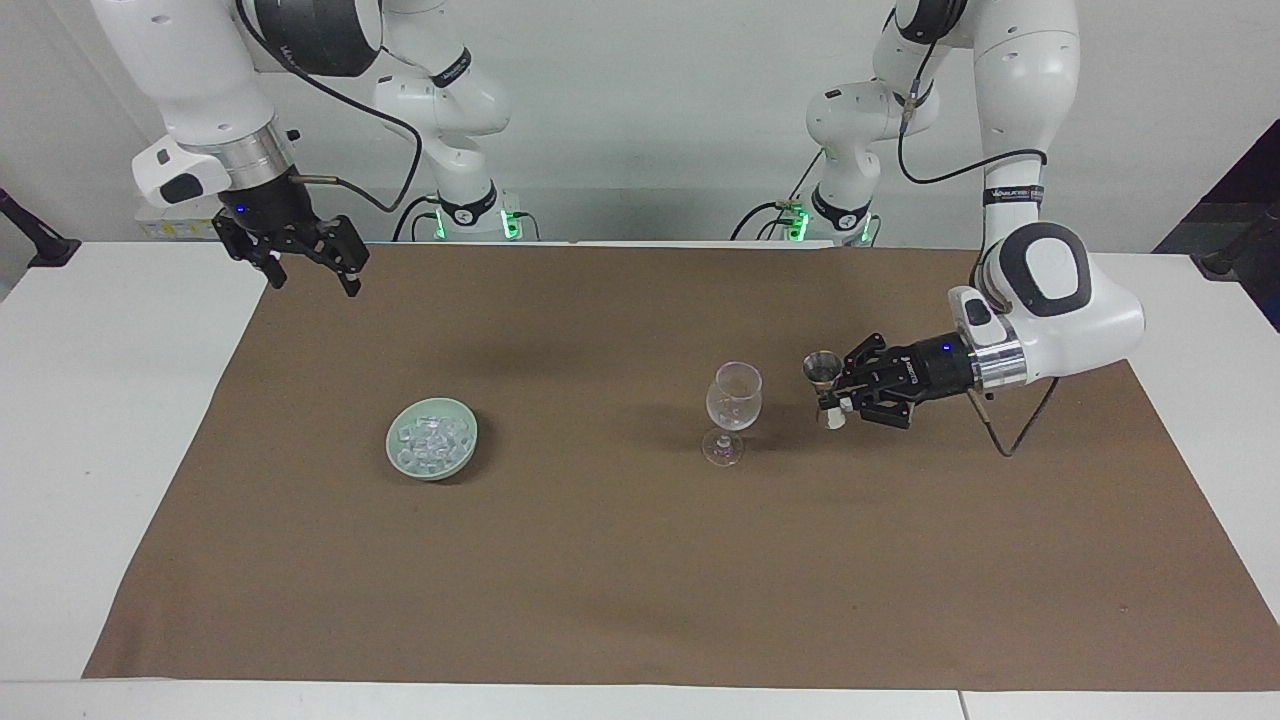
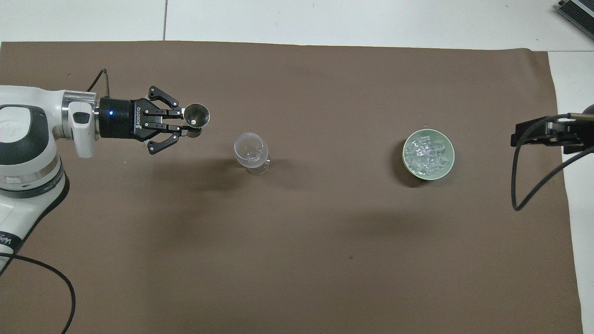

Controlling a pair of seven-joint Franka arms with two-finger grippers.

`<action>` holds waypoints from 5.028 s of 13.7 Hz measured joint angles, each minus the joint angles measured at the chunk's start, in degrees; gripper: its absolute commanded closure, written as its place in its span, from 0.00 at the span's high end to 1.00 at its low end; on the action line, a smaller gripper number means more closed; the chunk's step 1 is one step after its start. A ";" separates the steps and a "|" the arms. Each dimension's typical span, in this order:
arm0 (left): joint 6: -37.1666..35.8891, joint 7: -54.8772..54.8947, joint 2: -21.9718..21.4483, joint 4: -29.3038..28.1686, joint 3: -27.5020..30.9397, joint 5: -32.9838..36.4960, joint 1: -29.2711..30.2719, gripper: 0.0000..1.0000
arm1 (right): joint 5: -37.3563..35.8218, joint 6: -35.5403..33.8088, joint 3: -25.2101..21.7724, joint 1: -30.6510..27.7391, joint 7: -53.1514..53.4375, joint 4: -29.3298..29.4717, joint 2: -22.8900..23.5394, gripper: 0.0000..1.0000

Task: Pour wine and add ice with both arms
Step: 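Lift the silver cup with the left gripper over the clear glass, then tilt the silver cup with the left gripper to pour into the glass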

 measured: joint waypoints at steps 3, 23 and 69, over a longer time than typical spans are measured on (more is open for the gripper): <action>3.21 -3.65 -1.78 -0.16 0.09 3.83 -2.38 0.00 | 0.00 -0.02 0.11 0.00 0.00 -0.31 0.00 1.00; 8.62 -13.76 -3.98 -1.04 0.49 13.76 -7.65 0.00 | 0.00 -0.10 0.12 0.00 0.00 -1.82 -0.78 1.00; 8.12 -57.54 -9.05 3.77 0.35 53.02 -19.26 0.00 | 0.00 -0.03 0.11 0.00 0.00 -4.16 -2.35 1.00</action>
